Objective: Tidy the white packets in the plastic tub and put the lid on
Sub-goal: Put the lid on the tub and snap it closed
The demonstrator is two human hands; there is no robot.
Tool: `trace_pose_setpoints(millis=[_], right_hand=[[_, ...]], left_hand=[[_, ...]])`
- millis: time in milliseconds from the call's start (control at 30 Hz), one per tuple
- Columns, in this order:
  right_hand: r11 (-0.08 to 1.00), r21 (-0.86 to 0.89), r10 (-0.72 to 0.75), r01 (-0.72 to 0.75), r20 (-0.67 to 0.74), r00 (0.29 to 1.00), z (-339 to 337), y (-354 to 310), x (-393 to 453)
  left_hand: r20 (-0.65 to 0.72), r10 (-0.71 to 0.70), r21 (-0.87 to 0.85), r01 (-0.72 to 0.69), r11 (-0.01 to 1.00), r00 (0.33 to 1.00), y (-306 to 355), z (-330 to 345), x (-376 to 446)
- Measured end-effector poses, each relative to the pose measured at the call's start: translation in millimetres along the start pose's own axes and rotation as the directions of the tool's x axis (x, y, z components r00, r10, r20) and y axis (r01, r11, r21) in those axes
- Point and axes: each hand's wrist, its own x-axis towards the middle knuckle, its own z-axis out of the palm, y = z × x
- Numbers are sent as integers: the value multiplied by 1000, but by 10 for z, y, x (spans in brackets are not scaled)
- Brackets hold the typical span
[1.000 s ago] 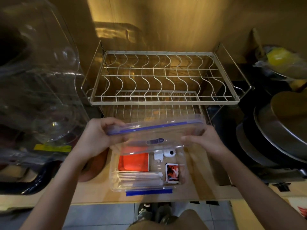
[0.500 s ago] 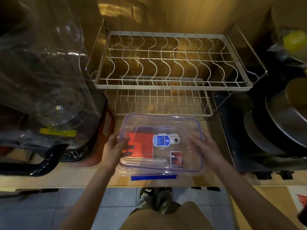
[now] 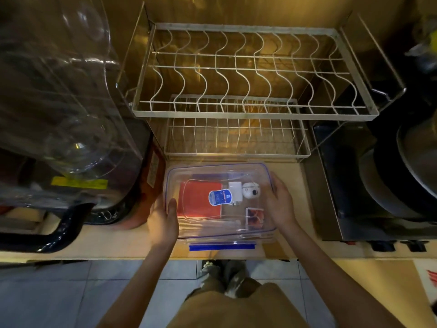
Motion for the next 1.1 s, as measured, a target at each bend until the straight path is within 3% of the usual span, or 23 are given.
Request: trace_pose_setpoints(millis=[167, 433, 600, 867, 1100], right_hand=[[1000, 11, -12, 13, -80, 997, -8, 27, -23], [998, -54, -22, 17, -91, 996, -28, 217, -144], [996, -79, -58, 52, -74, 996, 6, 174, -133], [950, -300, -96, 88, -13, 995, -76, 218, 9], [970, -227, -105, 92, -48, 993, -78, 217, -38]], left_hand=[[38, -22, -20, 22, 1000, 999, 11, 26, 13], [70, -77, -17, 79, 997, 995, -31, 16, 34], [19, -102, 5, 102, 995, 995, 0, 125, 50], [7, -13, 64, 13, 998, 1000, 77, 248, 101], [9, 43, 152, -44, 987, 999, 33, 266, 68]])
